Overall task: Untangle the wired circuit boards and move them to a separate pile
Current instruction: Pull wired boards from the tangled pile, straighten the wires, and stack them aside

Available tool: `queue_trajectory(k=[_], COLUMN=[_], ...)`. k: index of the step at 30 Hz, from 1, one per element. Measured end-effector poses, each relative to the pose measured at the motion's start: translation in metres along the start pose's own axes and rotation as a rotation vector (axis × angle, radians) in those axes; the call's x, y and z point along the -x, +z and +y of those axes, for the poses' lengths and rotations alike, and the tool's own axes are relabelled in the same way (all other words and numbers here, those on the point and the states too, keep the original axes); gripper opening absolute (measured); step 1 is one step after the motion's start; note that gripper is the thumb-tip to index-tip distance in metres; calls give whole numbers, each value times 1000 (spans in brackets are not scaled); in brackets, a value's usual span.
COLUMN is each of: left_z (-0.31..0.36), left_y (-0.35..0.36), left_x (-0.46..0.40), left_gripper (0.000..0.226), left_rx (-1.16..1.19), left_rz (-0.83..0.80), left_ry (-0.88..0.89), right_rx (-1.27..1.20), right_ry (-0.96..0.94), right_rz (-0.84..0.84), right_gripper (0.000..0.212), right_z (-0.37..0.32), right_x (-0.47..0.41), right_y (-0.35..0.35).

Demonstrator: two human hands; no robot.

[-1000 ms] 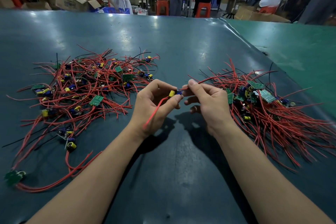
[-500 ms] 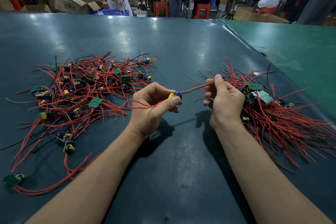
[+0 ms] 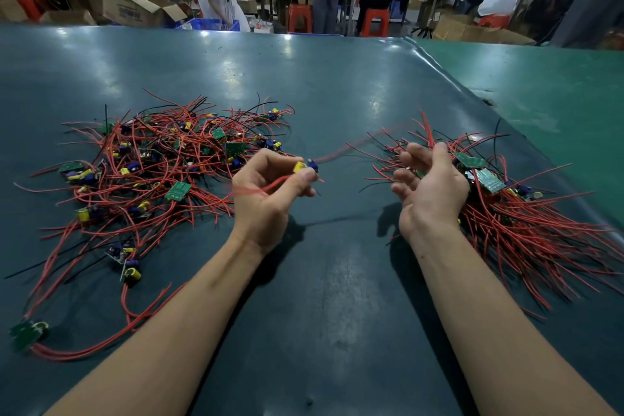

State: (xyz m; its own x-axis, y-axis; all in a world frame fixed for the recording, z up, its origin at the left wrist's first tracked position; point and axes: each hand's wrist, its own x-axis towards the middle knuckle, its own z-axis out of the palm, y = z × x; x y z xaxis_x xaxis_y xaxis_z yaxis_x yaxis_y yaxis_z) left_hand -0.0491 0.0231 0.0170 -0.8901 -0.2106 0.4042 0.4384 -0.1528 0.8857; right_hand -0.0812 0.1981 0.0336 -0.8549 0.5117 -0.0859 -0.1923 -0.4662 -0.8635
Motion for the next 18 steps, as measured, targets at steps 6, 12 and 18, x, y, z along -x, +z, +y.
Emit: queue_trajectory(k=[6,12,18], left_z=[-5,-3,1], left_y=[3,3,3], left_x=[-2,-1,1], left_gripper=[16,15,19], left_rx=[-89,-134,-53], left_rz=[-39,-169,-92], left_ry=[26,-42,-3], right_rx=[360,367,167], right_ry=[152,63,-24], right_rz=[-399,-517,-248], right_gripper=[21,25,28], right_z=[14,18,8], right_x=[24,29,13], right_y=[8,9,5])
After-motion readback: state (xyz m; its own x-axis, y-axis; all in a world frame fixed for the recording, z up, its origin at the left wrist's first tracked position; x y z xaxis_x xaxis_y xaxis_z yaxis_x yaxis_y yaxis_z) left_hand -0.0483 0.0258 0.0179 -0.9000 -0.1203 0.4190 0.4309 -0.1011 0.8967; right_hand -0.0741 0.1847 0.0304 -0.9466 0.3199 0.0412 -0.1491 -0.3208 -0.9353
